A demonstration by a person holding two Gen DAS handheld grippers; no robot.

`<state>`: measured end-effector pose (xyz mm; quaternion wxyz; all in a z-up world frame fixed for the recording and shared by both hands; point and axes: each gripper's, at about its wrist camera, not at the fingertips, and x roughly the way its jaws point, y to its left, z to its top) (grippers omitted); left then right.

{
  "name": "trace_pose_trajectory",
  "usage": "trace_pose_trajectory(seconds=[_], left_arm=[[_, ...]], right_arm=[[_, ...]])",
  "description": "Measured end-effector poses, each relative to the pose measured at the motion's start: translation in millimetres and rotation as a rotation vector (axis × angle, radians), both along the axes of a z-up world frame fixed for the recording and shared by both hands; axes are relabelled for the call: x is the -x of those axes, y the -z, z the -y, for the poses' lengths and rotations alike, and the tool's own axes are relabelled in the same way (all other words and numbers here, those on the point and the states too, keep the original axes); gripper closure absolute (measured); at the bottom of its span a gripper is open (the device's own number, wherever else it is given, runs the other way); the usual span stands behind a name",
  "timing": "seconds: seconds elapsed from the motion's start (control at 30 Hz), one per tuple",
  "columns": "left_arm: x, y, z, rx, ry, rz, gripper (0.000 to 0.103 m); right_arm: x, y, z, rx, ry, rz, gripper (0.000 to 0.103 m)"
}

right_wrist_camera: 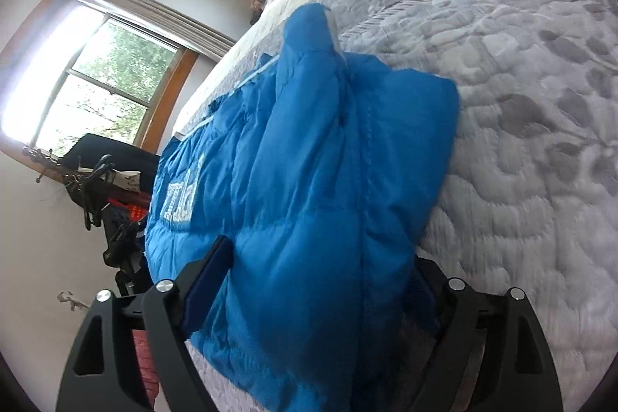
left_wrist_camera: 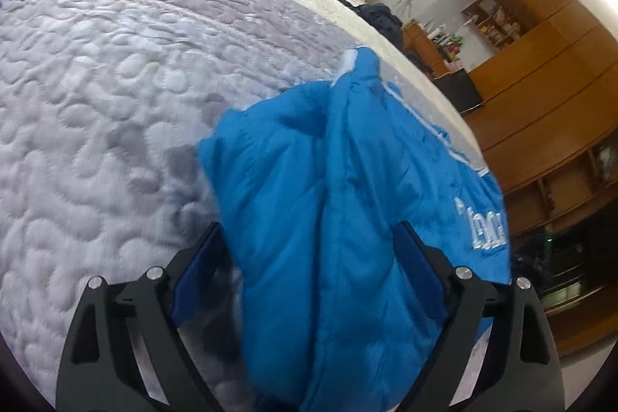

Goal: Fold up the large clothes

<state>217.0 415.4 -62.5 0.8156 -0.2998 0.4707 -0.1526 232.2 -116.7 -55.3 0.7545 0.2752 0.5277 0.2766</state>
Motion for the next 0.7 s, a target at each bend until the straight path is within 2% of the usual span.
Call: trace_pose_trajectory(seconds=[0.07,0.23,0.33,0.4,0.47,0.53,0.7], left_arm=[[-4.9,0.0,7.5,-0.002,0.016,0.000,0.018],[-9.0,3.0,17.5,0.005,0.001,-0.020,0.039],[-2.6,-0.5,21.7,0.000,-0.025,-0.005,0.055],[2.1,-5.4,25.8,-0.028,-0.033,0.012,0.061],[6.5,-9.2,26.4,-0.032,-0.044,0.021,0.066],[9.0,-13.4,25.7,-0.029,-0.047,0.032,0.072],[16.4,-22.9,20.4,-0.007,-0.048,0.054,0.078]], right_arm=[[-3.3,0.6,-1.9,-0.010,0.000,0.001,0.019],[-6.5,-0.9,-9.0,0.018,0.011,0.014,0.022],[-1.0,-2.8,-11.4,0.008,0.018,0.011,0.040],[2.3,-6.8,-12.7,0.002,0.025,0.017,0.053],[6.0,-13.3,-14.8,0.014,0.026,0.034,0.061],[8.1,-19.9,-17.2,0.026,0.027,0.051,0.066],[13.6,-39.4,-22.0,0.020,0.026,0.083,0.072]])
